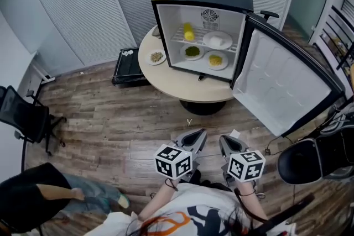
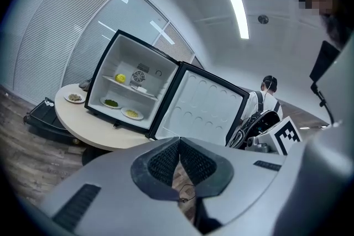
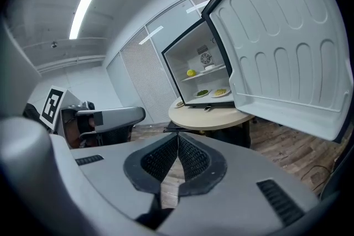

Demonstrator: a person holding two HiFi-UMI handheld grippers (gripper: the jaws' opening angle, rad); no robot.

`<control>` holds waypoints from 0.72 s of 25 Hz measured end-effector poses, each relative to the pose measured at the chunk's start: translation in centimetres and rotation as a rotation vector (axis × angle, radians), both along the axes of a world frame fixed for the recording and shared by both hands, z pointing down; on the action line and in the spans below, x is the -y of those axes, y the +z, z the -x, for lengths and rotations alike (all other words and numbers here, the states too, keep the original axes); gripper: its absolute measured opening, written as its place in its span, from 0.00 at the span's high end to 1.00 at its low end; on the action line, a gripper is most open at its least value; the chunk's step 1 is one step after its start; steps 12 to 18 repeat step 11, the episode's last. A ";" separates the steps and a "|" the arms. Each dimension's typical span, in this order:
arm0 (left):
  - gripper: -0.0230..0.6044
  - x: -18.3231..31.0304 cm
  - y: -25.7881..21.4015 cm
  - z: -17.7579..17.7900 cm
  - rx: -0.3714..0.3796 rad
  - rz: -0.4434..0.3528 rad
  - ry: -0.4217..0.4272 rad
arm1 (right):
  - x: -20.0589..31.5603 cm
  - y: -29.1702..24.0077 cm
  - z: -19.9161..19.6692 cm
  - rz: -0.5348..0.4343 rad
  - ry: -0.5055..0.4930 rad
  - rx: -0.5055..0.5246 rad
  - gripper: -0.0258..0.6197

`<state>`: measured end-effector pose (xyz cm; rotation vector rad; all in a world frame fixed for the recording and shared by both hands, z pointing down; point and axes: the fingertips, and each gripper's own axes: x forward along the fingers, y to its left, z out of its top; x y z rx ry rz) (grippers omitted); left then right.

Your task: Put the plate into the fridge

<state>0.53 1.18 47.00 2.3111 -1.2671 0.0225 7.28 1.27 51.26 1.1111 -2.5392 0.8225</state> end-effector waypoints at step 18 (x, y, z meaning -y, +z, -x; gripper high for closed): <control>0.94 -0.1 0.1 -0.8 -0.010 0.007 0.001 | 0.1 -0.2 -0.7 -0.007 -0.002 0.022 0.93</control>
